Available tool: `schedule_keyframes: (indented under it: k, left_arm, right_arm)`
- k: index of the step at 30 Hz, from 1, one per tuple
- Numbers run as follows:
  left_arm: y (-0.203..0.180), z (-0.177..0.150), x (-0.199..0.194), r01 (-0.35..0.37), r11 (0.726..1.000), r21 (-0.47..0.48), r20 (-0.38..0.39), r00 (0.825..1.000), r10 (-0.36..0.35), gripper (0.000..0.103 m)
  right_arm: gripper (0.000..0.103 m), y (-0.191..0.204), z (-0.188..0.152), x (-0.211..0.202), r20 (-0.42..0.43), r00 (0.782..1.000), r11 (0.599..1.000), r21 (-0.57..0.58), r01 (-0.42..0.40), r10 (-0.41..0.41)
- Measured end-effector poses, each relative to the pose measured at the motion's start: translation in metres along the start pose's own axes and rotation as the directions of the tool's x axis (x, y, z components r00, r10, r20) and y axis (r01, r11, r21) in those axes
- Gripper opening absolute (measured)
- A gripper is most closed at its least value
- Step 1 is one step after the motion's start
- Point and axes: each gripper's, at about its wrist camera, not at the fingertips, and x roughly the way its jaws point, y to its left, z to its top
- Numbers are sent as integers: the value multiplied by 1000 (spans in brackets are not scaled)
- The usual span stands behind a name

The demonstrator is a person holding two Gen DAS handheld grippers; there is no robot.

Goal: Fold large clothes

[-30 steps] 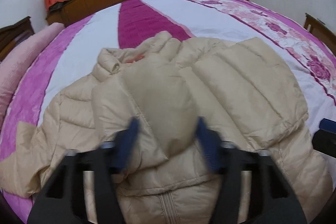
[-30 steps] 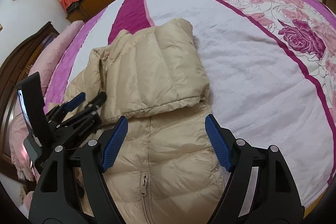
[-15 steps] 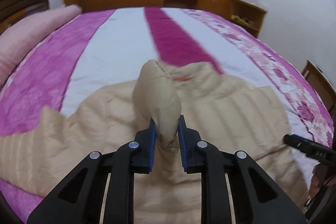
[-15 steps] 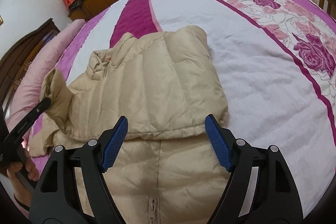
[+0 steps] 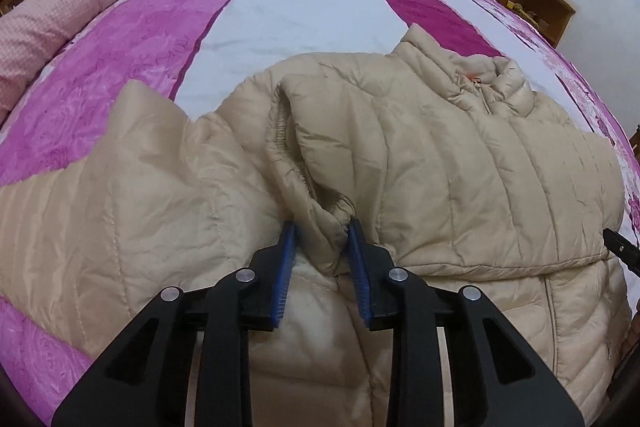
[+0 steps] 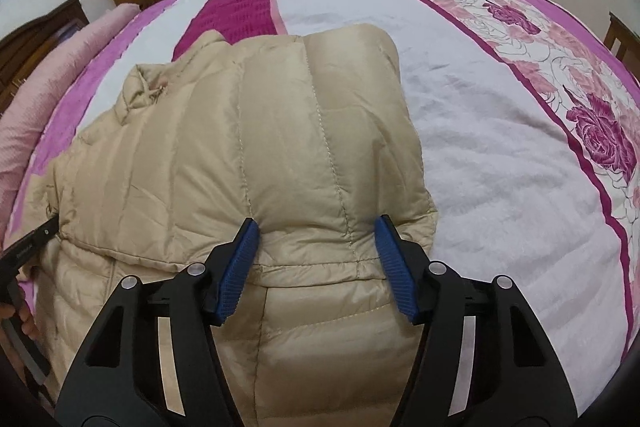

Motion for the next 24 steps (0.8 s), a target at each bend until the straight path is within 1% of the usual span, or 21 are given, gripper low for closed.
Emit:
schedule_keyframes:
  k: [2, 3, 4, 5, 7, 8, 13, 15, 18, 19, 21, 23, 24]
  left_arm:
    - [-1, 0, -2, 0, 1000, 9, 3, 1000, 0, 38]
    - [-3, 0, -4, 3, 1000, 17, 0, 1000, -3, 48]
    - [-4, -1, -9, 8, 1000, 30, -3, 1000, -7, 56]
    - [-6, -2, -13, 14, 999, 40, -3, 1000, -14, 60]
    - [-6, -4, -22, 39, 998, 47, -3, 999, -39, 73]
    - [-6, -6, -30, 66, 997, 44, -4, 998, -66, 76]
    - [5, -17, -71, 132, 991, 10, 37, 990, -133, 82]
    - [16, -22, -89, 130, 992, 3, 63, 990, -130, 84]
    - [36, -27, -100, 94, 996, -11, 79, 993, -93, 85]
    - [42, -27, -102, 82, 996, -18, 82, 993, -81, 85]
    - [63, -29, -101, 41, 998, -46, 82, 996, -37, 85]
    - [89, -32, -96, -10, 994, -113, 75, 997, 18, 85]
    - [99, -33, -95, -23, 989, -144, 73, 997, 34, 85]
  right_arm:
    - [61, 1, -1, 0, -2, 1000, 1000, -1, 4, -4]
    - [61, 0, -1, 0, -4, 1000, 1000, 1, 1, -1]
    - [64, -1, 0, -2, -5, 1000, 1000, 8, -8, 8]
    - [66, -2, 0, -5, -4, 1000, 1000, 16, -22, 22]
    - [71, -2, -1, -14, -2, 999, 999, 21, -45, 45]
    - [72, -1, -2, -20, -1, 999, 998, 20, -54, 54]
    - [74, 12, -15, -55, -12, 994, 994, -9, -106, 106]
    - [77, 20, -24, -69, -10, 992, 992, -32, -122, 122]
    - [80, 34, -41, -93, -7, 988, 986, -72, -152, 152]
    - [83, 38, -45, -97, -9, 988, 984, -78, -157, 157]
    - [84, 46, -56, -107, -10, 986, 982, -89, -165, 165]
    - [84, 53, -67, -115, -20, 985, 979, -100, -175, 174]
    - [84, 55, -71, -117, -23, 985, 979, -100, -175, 173]
